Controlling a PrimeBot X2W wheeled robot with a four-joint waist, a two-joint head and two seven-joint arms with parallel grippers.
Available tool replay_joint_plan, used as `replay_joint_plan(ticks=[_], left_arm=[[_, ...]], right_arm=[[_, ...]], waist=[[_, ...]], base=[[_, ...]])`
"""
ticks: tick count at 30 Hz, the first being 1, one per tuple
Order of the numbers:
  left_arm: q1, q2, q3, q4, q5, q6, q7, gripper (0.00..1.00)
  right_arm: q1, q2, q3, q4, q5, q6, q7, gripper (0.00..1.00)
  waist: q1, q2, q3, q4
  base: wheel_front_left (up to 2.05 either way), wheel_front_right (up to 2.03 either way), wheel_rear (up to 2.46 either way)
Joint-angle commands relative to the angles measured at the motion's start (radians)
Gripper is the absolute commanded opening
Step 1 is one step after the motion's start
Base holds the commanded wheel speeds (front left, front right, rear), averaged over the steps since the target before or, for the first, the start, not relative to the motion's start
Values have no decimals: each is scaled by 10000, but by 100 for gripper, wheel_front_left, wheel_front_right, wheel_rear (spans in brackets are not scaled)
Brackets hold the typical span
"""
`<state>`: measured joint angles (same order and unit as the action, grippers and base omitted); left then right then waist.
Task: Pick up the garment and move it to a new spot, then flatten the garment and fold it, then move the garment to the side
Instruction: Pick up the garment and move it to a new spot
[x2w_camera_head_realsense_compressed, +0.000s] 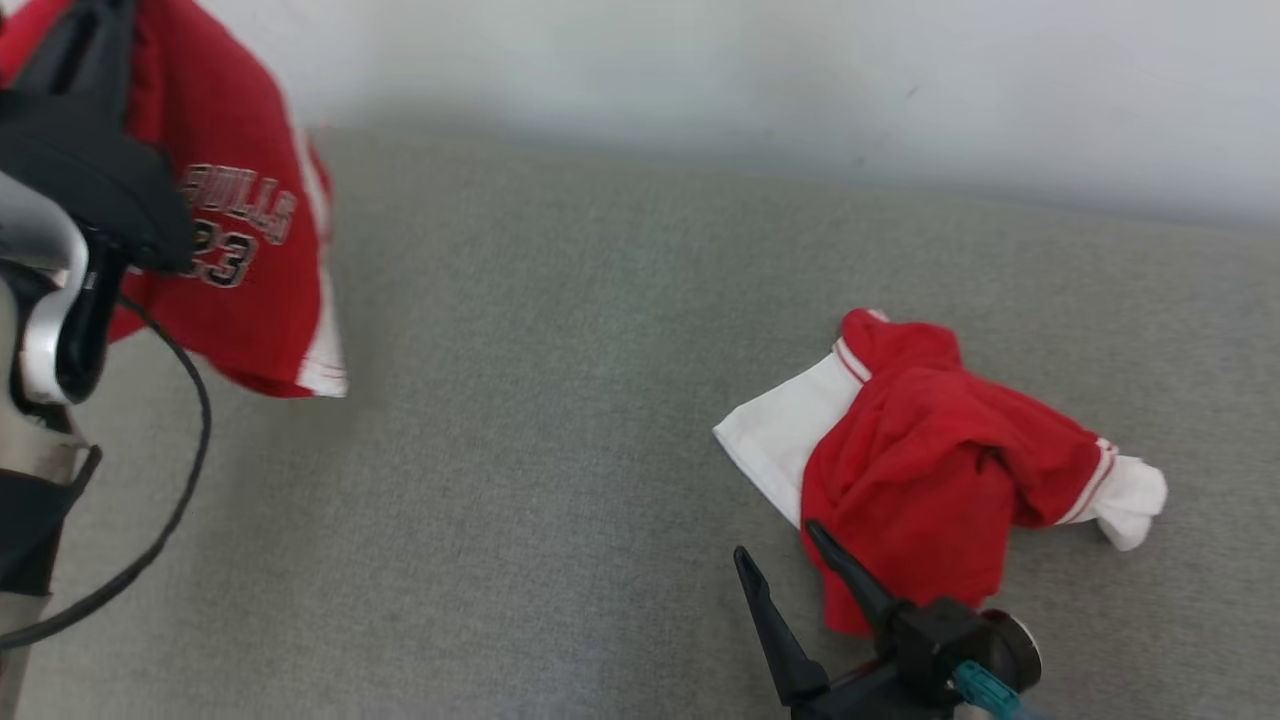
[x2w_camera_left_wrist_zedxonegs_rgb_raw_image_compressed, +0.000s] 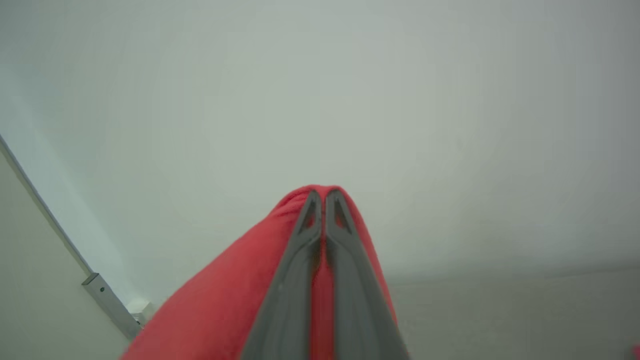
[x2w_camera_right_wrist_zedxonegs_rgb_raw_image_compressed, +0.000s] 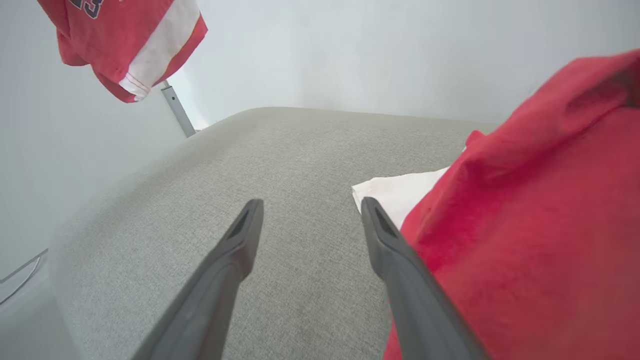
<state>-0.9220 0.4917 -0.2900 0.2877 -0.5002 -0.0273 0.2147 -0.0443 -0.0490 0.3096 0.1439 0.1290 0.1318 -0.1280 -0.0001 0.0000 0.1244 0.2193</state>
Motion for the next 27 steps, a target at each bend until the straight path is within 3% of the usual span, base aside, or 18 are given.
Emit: replay_joint_plan(ticks=[1,4,8,9,10,17,27], left_arm=[[69,38,136,213,71,119,-346,0],[246,129,297,747,217,283,-1052,0],[570,-156,743,1743,38,684,-2203,0],[659,-237,796,2061,-24,716,-2382,27],[724,-311,833,2404,-99,723,-2495,100],[467,-559,851,4299,-91,819,-3088,100],[6,-108,242,4725,521,481,-3267,100]], right_arm=[[-214,-18,61,-180,-184,-22,141,100],[-493,-18,213,-505,-605,-22,434,100],[-816,-18,361,-910,-1063,-22,744,100],[-843,-18,393,-1007,-1138,-22,826,100],[-857,-20,405,-1083,-1153,-22,873,100],[-674,-34,270,-1222,-1284,-22,1025,100],[-501,-7,426,-773,-749,-22,529,100]], waist=[[1,0,1393,712],[1,0,2105,793],[1,0,2845,738],[1,0,2955,702],[1,0,3037,666],[1,0,2968,491],[1,0,1447,209]], base=[[0,0,0],[0,0,0],[0,0,0],[0,0,0],[0,0,0],[0,0,0],[0,0,0]])
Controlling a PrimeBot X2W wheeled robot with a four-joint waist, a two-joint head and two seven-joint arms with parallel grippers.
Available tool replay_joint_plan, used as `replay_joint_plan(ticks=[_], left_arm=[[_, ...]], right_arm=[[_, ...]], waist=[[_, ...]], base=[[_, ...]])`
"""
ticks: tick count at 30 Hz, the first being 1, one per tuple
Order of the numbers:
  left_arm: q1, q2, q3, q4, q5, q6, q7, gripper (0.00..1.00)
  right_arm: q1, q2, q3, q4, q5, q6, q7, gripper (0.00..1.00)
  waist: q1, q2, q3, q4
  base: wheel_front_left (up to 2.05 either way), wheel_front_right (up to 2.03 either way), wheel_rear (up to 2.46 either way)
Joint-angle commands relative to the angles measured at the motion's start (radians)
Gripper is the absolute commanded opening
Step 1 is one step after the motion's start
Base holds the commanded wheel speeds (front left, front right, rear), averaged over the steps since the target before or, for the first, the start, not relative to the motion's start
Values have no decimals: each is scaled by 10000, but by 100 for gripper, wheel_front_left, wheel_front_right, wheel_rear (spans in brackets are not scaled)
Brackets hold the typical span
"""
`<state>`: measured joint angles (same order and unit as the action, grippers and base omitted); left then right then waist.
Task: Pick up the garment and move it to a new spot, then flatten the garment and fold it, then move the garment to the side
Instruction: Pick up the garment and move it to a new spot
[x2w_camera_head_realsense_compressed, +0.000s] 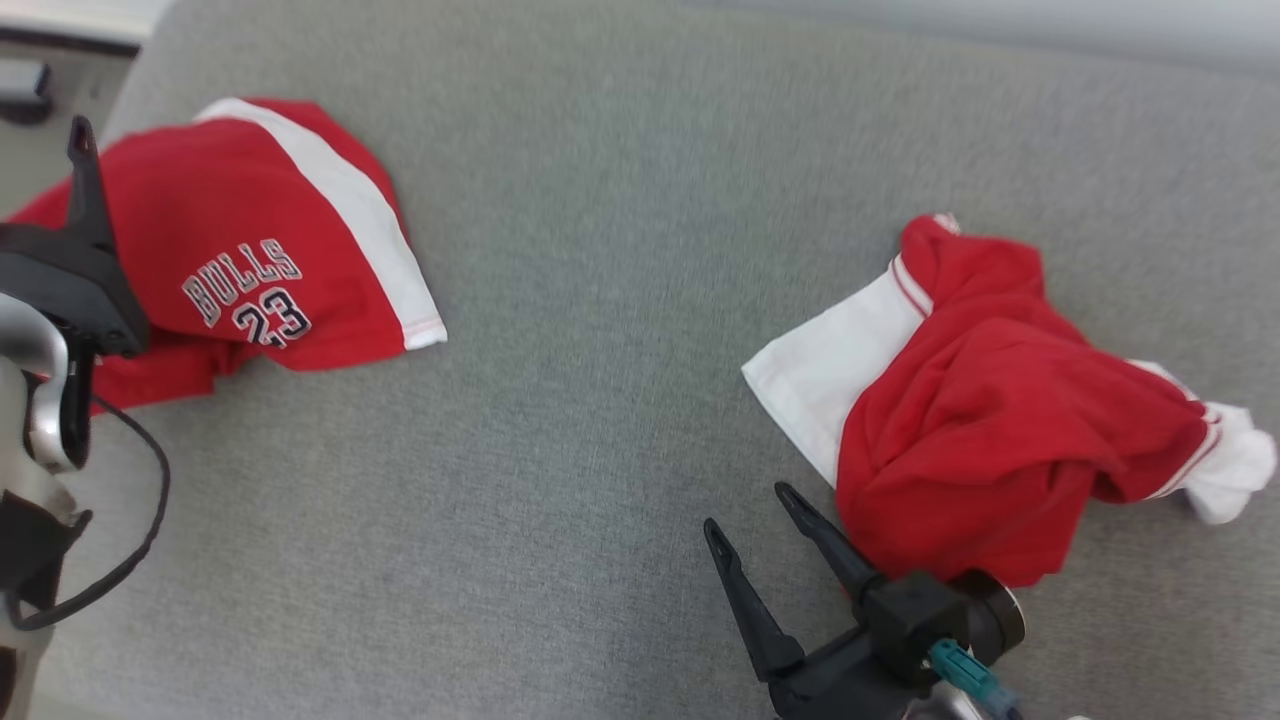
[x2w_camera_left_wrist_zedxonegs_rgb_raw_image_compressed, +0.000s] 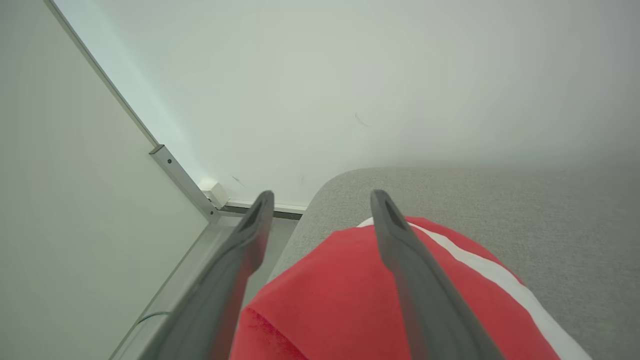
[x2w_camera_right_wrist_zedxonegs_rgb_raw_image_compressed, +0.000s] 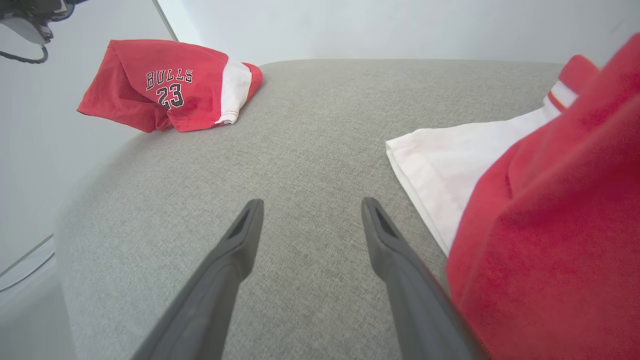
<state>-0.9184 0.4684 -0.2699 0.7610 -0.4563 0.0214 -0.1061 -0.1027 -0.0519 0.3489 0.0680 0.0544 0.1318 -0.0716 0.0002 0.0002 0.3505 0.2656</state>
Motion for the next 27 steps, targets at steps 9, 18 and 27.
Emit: replay_joint_plan(ticks=[9,18,27], left_arm=[[391,300,-517,-1545,124,-641,251,100],[3332,-501,-135,-4843,-1091,-444,-631,100],[8141,-1640,1011,-7808,-622,285,-1594,100]], right_arm=[[704,23,-454,567,936,-22,-577,100],[1492,15,-2020,737,1010,-22,-848,100],[1412,22,-3210,636,739,-22,-1002,100]], waist=[[-2,-2,-2759,-716],[-2,-2,-3923,-1955],[-2,-2,-3731,-3195]], base=[[0,0,0],[0,0,0],[0,0,0]])
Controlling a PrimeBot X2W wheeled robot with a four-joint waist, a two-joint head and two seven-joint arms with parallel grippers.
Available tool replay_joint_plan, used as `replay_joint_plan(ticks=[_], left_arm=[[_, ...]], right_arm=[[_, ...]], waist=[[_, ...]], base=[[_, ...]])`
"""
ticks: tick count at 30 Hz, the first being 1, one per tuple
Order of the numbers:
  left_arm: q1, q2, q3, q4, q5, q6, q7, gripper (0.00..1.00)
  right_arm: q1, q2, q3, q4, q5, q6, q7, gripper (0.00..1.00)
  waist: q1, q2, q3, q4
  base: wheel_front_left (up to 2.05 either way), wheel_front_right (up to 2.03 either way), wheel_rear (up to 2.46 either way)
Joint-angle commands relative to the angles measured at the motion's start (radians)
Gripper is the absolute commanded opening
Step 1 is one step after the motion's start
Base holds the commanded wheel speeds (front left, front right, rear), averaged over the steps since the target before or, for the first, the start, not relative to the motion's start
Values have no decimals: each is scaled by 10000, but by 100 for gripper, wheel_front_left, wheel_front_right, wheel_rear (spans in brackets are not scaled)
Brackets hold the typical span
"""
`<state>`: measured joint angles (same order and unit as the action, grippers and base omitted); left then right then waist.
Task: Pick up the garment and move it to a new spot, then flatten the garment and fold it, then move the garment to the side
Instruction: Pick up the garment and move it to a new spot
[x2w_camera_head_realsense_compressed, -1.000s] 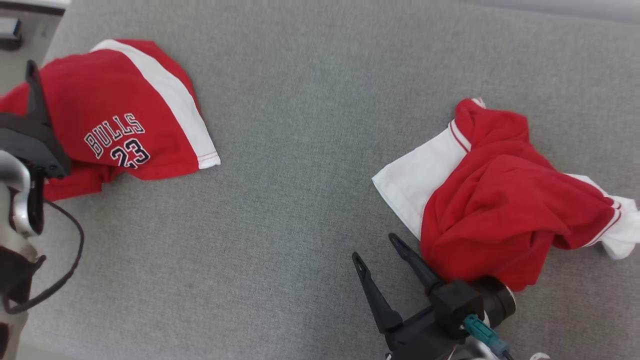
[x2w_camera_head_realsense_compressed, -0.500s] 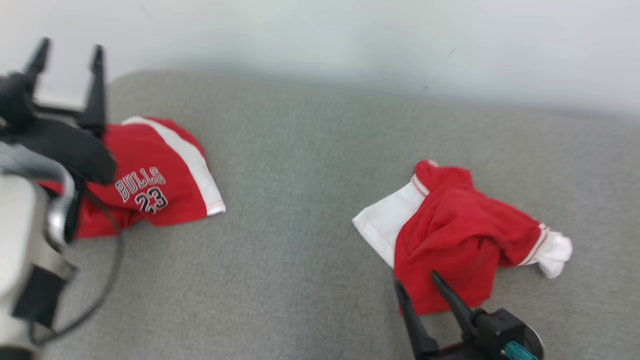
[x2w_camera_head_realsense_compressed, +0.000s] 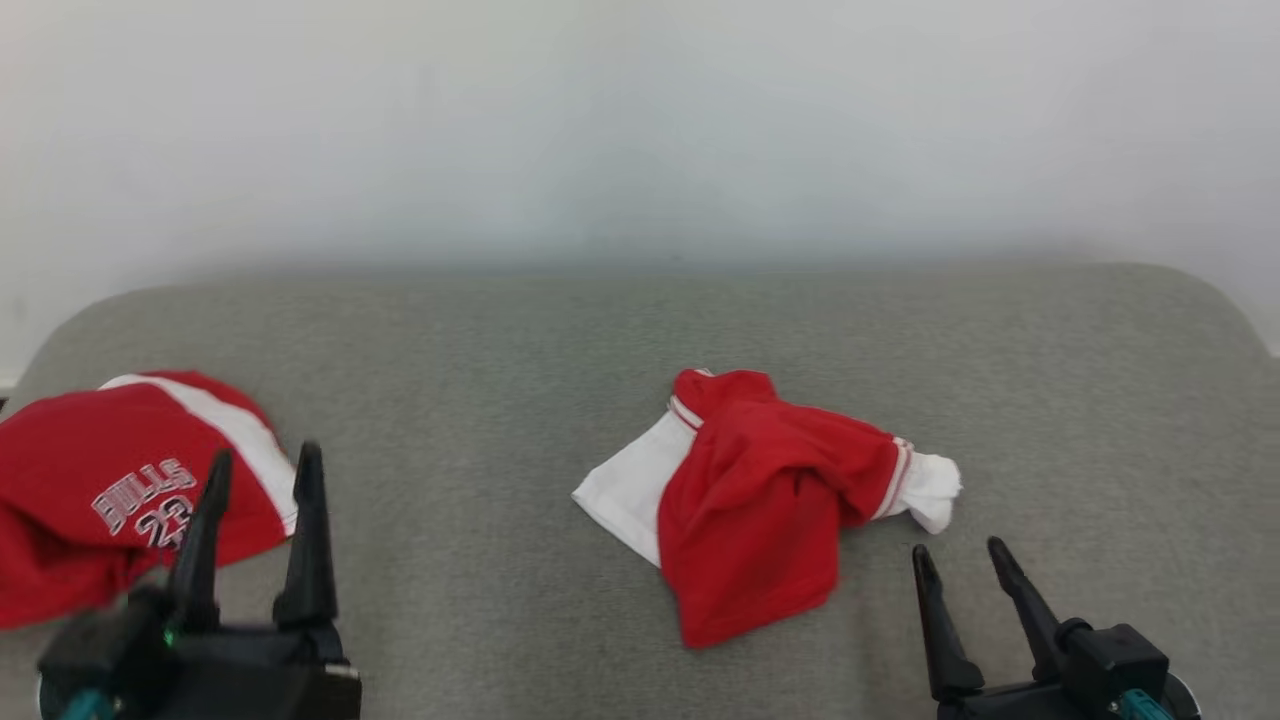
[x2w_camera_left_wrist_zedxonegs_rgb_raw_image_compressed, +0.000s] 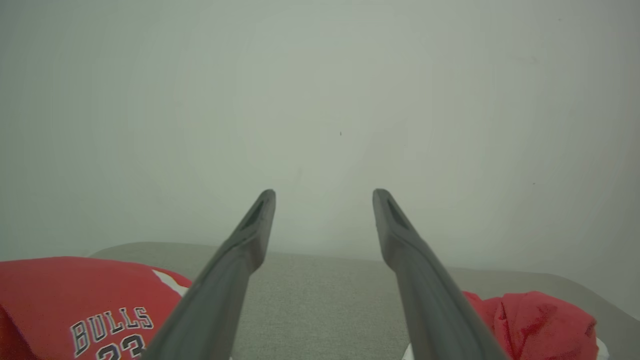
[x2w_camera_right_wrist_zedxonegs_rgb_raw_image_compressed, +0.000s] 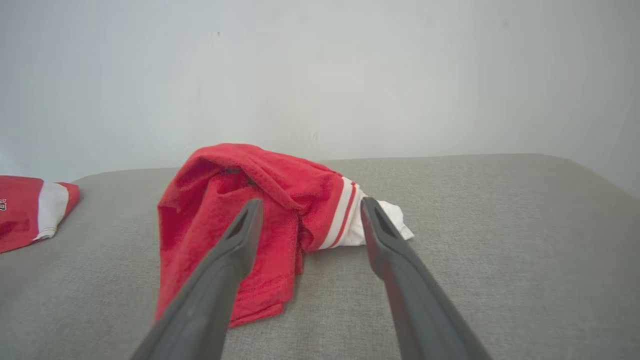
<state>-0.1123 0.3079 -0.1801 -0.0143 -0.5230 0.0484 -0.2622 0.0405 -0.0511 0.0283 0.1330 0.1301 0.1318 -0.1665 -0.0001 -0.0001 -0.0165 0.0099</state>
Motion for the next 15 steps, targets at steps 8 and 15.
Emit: replay_joint_plan(ticks=[8,15], left_arm=[[1932,-1138,656,291,913,-610,-38,100],[2427,-1595,784,1220,1998,-1133,-40,100]], right_arm=[[-114,8,-476,398,-139,-22,-182,100],[34,10,-773,799,-597,-22,-293,100]], waist=[[1,1,-50,-692],[1,1,-314,-249]], base=[[0,0,0],[0,0,0]])
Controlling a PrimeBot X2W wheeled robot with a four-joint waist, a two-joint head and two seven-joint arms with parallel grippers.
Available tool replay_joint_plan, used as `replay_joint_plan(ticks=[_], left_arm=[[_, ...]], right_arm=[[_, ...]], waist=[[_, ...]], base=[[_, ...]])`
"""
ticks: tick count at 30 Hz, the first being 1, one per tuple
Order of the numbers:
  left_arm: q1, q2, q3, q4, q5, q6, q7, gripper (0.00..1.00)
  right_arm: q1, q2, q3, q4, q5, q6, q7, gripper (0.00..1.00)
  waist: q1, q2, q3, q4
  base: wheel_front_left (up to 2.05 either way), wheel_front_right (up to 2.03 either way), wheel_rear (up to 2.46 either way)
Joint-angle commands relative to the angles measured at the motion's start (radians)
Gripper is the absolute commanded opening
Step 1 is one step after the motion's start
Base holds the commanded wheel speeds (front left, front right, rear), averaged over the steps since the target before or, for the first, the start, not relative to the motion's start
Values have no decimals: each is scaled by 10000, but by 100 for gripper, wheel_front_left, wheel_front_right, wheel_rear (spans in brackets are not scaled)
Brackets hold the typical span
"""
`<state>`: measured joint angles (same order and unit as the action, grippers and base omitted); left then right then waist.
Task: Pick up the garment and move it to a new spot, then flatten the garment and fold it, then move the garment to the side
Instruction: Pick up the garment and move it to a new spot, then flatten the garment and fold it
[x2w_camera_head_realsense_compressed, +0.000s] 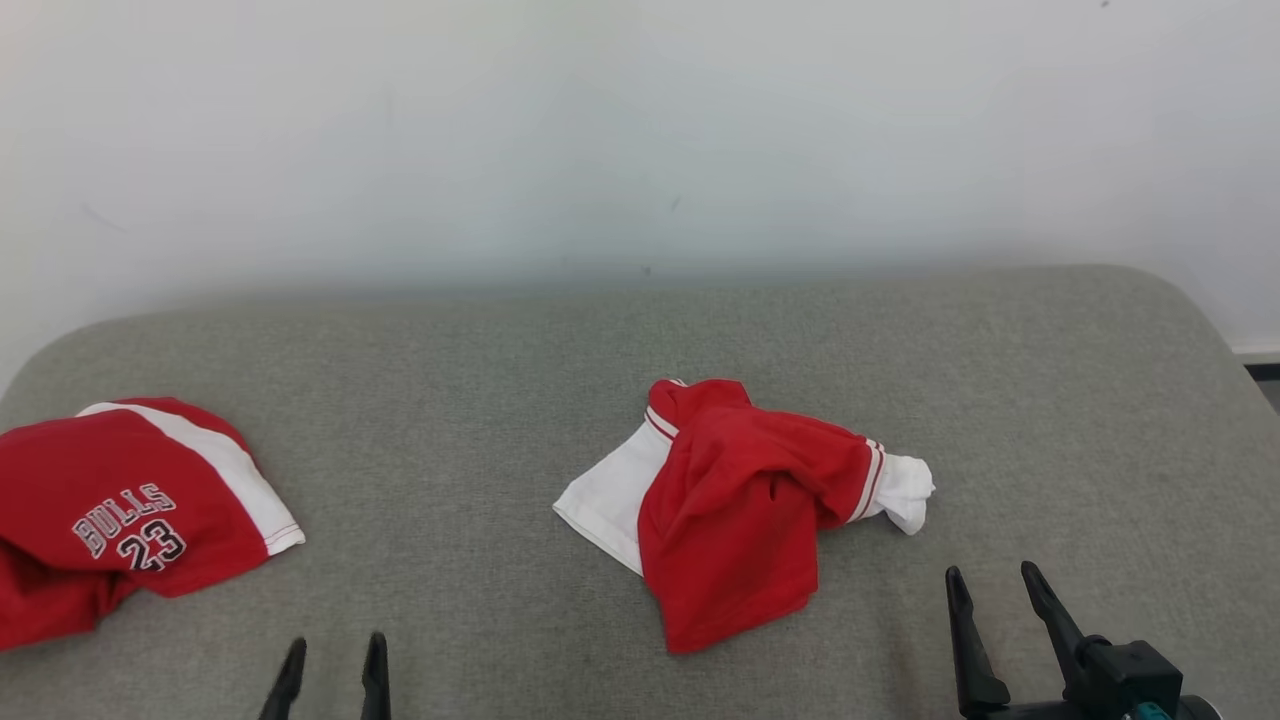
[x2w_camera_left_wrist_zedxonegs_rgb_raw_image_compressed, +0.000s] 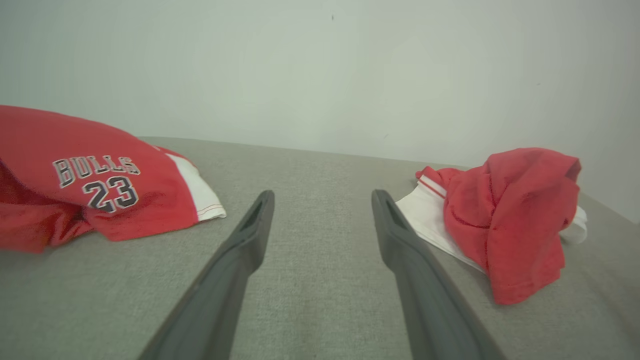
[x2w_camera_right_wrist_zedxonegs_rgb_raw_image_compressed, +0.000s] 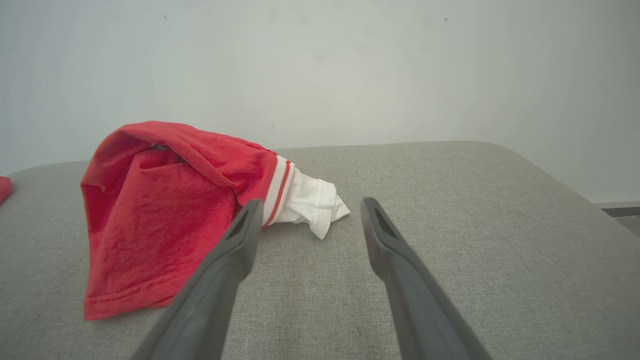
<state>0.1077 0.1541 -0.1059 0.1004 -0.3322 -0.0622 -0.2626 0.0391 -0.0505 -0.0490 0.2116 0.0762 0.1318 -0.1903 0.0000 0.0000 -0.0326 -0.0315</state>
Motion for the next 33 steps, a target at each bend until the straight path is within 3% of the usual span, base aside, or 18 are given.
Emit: replay_joint_plan(ticks=[1,12,33], left_arm=[[248,-131,86,188,164,-87,-37,100],[712,-496,1001,578,662,-517,-38,100],[423,-336,512,1048,472,-678,-39,100]], right_arm=[[62,3,-5,51,-71,-22,-70,100],[247,4,340,141,-80,-22,-44,100],[294,5,364,68,-23,-22,123,100]], waist=[[0,0,-195,213],[0,0,-430,455],[0,0,-254,508]], base=[[0,0,0],[0,0,0],[0,0,0]])
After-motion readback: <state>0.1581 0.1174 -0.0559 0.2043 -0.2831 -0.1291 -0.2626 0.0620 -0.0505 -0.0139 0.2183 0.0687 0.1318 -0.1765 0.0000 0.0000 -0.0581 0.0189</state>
